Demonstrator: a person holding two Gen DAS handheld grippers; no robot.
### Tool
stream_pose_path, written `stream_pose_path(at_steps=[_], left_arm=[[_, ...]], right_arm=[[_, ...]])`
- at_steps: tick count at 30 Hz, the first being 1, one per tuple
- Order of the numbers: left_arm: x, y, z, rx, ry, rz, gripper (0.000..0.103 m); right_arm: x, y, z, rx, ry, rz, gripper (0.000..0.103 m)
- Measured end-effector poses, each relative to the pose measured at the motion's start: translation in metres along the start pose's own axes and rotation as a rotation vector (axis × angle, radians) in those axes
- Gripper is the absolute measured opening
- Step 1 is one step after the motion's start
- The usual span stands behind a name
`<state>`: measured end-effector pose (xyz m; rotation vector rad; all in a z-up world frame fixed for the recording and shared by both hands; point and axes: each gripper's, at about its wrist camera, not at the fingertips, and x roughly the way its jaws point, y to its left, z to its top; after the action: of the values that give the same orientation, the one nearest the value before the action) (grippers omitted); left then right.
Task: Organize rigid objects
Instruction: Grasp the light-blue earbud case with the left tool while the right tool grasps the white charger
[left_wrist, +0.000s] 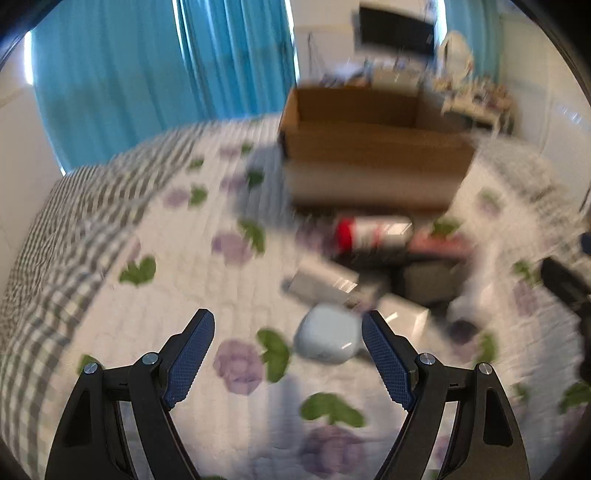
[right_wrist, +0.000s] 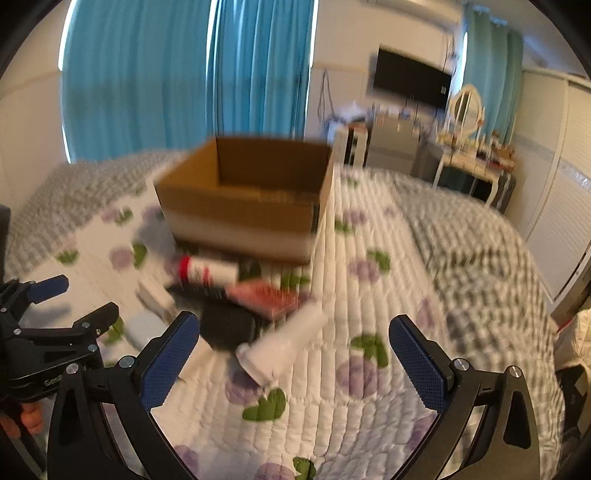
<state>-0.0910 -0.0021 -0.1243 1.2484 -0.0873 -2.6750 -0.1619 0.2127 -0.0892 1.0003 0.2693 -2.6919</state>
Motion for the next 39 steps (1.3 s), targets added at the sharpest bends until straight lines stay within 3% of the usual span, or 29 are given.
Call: stream_pose_path(at_steps=[6, 10, 15, 17, 18, 23, 28, 33, 39], left_arm=[[0.032, -0.011, -0.010, 0.036, 0.100, -0.054, 0.082], [0.050, -0.027, -0.014, 0.104, 0.159, -0.017, 0.082], [0.066, -0.034, -0.009, 0.108, 0.202, 0.002, 0.081], [0.070, -0.038, -0.009, 0.104, 0.215, -0.031, 0.058], [0.070, -0.041, -0.010, 0.105, 0.210, -0.053, 0.053], [0.051, -0.044, -0.017, 0.107, 0.178, -0.089, 0.053], [0.007, -0.024, -0.018, 0.033, 0.078, -0.076, 0.053], [0.002, 0.001, -0.018, -0.018, 0.092, -0.089, 0.053], [0.032, 0.040, -0.012, -0.116, 0.148, -0.110, 0.053]], right_arm=[[0.031, -0.007, -0.009, 0.036, 0.087, 0.030, 0.103], [0.039, -0.006, -0.012, 0.041, 0.114, 0.056, 0.103], [0.045, -0.007, -0.014, 0.051, 0.130, 0.063, 0.103], [0.047, -0.008, -0.015, 0.055, 0.137, 0.058, 0.103], [0.047, -0.007, -0.015, 0.055, 0.140, 0.056, 0.103], [0.042, -0.004, -0.016, 0.045, 0.145, 0.040, 0.103], [0.035, 0.023, -0.018, -0.008, 0.162, 0.080, 0.103], [0.044, 0.068, -0.022, -0.049, 0.207, 0.119, 0.103], [0.075, 0.100, -0.034, -0.036, 0.270, 0.138, 0.090]])
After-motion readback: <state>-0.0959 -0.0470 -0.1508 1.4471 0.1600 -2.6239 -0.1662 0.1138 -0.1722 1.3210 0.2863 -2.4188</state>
